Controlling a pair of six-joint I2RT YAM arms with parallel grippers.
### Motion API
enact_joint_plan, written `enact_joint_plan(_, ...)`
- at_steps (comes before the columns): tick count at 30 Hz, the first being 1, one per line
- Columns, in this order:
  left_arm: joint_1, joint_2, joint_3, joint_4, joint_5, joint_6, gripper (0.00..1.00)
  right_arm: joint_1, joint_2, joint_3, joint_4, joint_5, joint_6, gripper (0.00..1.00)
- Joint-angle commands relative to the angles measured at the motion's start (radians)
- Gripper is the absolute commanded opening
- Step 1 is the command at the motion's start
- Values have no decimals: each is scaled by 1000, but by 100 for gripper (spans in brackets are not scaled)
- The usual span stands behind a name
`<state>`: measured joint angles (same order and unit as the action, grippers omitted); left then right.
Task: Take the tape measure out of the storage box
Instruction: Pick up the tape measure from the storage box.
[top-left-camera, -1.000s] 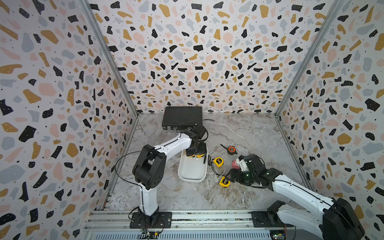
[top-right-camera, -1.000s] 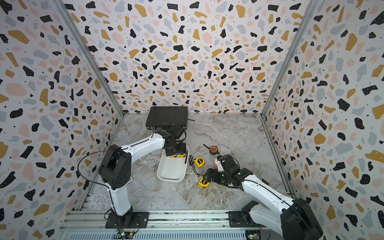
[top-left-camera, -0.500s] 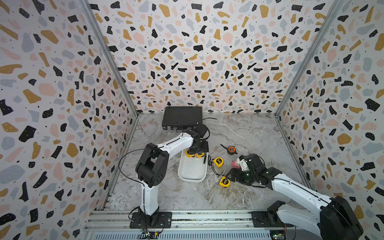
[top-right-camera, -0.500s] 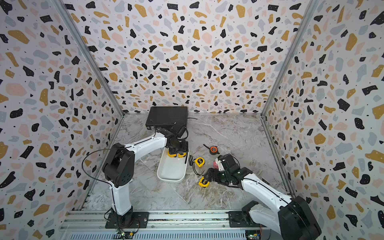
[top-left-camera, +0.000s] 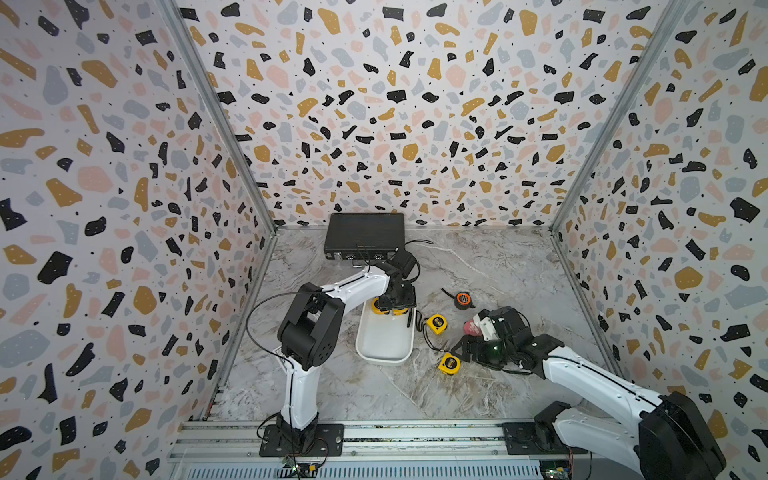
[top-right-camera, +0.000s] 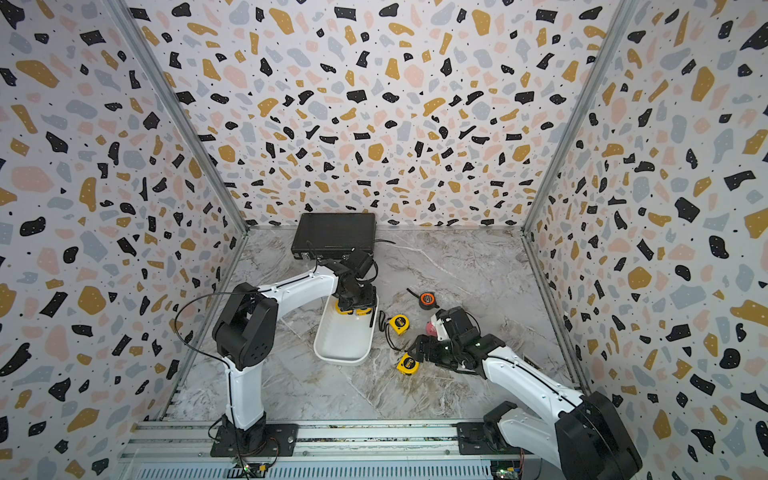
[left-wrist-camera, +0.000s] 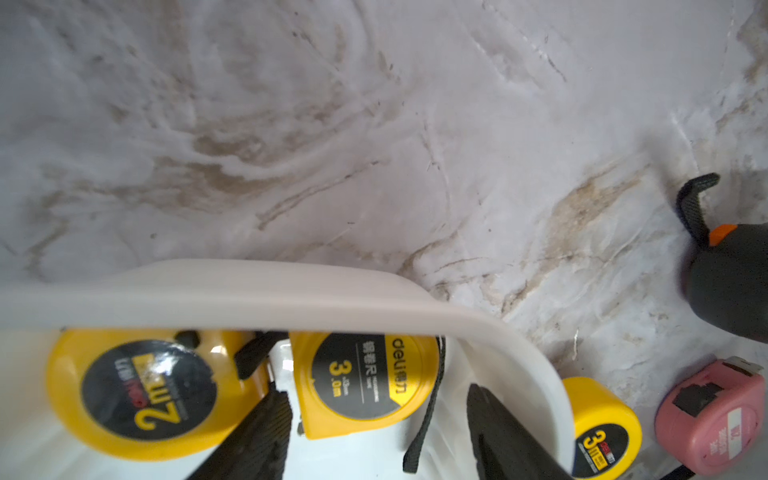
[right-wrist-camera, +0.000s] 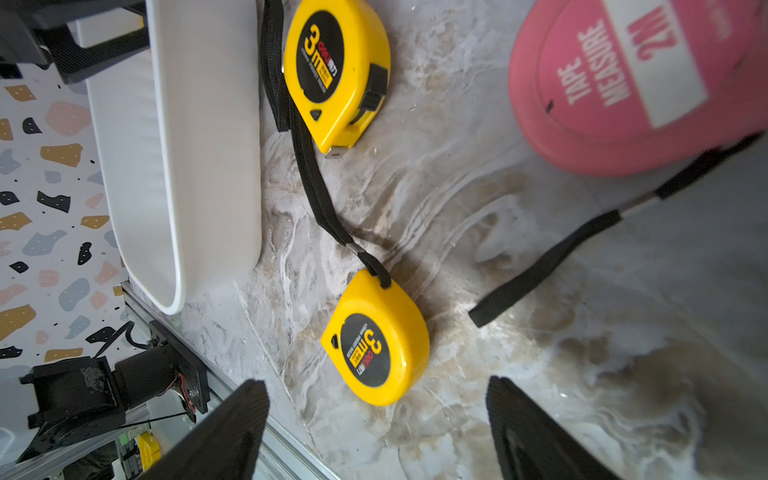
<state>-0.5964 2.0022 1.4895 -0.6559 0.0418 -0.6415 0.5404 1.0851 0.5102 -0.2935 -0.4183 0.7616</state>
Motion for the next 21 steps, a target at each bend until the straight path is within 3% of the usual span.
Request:
enact_joint_plan(1,0,22,37,7,-22,16,71,-6,-1,7,6,-5,-8,87)
enact_joint_plan(21,0,100,92,-30,-57,29,71,-16,45,1,58,-23,-4,87)
